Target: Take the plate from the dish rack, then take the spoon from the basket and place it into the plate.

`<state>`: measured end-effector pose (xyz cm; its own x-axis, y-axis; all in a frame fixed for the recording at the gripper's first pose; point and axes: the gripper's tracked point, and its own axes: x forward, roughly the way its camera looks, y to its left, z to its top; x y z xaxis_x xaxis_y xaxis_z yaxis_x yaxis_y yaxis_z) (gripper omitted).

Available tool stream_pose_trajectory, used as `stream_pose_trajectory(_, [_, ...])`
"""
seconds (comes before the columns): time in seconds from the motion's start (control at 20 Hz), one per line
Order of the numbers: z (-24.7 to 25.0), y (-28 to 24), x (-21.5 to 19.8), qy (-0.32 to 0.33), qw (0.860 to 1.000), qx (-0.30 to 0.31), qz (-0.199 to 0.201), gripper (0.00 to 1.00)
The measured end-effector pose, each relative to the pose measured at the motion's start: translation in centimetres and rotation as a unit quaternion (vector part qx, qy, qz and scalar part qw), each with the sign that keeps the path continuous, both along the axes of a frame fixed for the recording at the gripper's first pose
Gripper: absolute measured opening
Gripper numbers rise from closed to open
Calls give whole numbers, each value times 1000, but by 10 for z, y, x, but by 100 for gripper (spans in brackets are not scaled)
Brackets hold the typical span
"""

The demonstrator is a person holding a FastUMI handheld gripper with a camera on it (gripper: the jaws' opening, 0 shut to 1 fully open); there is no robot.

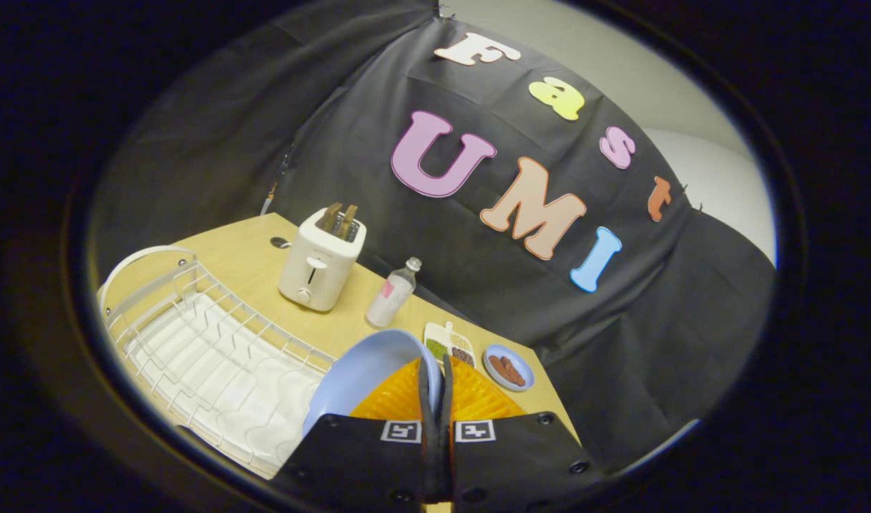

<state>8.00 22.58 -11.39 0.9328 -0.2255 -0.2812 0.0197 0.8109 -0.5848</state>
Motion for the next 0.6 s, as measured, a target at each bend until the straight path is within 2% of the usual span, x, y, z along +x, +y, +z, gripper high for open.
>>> stream_pose_trajectory(0.1, [33, -13, 7, -46, 999, -9, -4, 3])
stream_pose_trajectory(0.35, [56, -32, -3, -51, 998, 47, -6, 3])
stream_pose_trajectory(0.6, [66, -94, -32, -44, 993, 104, -36, 3])
